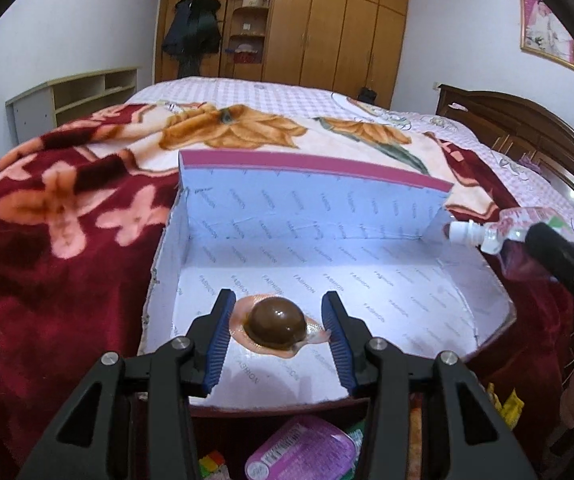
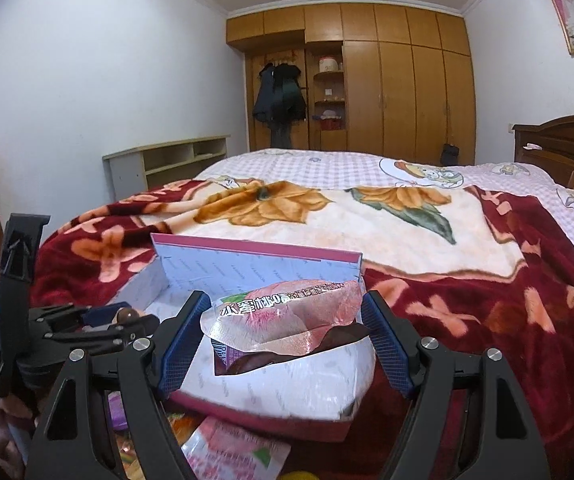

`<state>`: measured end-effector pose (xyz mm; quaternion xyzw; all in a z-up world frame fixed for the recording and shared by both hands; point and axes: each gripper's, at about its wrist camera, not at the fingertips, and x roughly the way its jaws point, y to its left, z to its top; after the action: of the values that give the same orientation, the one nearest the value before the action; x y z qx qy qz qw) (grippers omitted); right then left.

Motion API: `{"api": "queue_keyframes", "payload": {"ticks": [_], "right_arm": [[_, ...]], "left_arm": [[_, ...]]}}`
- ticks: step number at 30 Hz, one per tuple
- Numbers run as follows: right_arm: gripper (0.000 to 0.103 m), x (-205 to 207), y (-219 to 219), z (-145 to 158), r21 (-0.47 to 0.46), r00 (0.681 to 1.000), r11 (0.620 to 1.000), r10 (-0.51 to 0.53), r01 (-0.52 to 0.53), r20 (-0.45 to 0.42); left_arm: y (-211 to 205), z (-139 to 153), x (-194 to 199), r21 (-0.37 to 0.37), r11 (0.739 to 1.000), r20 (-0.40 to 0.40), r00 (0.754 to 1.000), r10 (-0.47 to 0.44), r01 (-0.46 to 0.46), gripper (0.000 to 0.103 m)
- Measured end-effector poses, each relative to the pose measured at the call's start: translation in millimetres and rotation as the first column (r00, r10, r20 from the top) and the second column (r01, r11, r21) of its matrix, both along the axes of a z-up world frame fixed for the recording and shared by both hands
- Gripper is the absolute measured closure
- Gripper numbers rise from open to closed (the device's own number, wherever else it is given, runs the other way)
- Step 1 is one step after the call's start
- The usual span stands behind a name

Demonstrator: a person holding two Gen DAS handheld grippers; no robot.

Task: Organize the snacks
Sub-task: 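Lower and release the chocolate ball in the box while the right tool releases the pouch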

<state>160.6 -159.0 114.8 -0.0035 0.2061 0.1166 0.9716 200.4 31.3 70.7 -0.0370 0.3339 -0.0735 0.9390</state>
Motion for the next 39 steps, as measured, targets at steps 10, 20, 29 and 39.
{"api": "queue_keyframes", "payload": {"ticks": [10,20,29,39], "right_arm": [[0.024,52,10,-21,-0.013,0.997,1.000,0.001,-0.002,-0.080],[0.023,71,14,-43,-0.034,0.988,0.999,0.005,-0.011,-0.156],[0.020,75,6,-55,0.014,0.976,1.000,0.008,-0.005,-0.220],[0.016,69,6,-51,0.013,0.977,1.000,0.013,-0.010,-0.211]], "left_arm": [[-2,-15,15,0.038,0.999,-0.031,0.999,0.022,-0.021,0.056],[-12,-20,18,0.100,0.995,-0.034,0.999,0.023,-0.019,0.050],[-11,-18,15,0.098,0.995,-0.032,0.999,0.023,-0.020,0.048],[-6,-5,3,0.097,0.995,-0.008,1.000,0.025,-0.024,0.048]]}}
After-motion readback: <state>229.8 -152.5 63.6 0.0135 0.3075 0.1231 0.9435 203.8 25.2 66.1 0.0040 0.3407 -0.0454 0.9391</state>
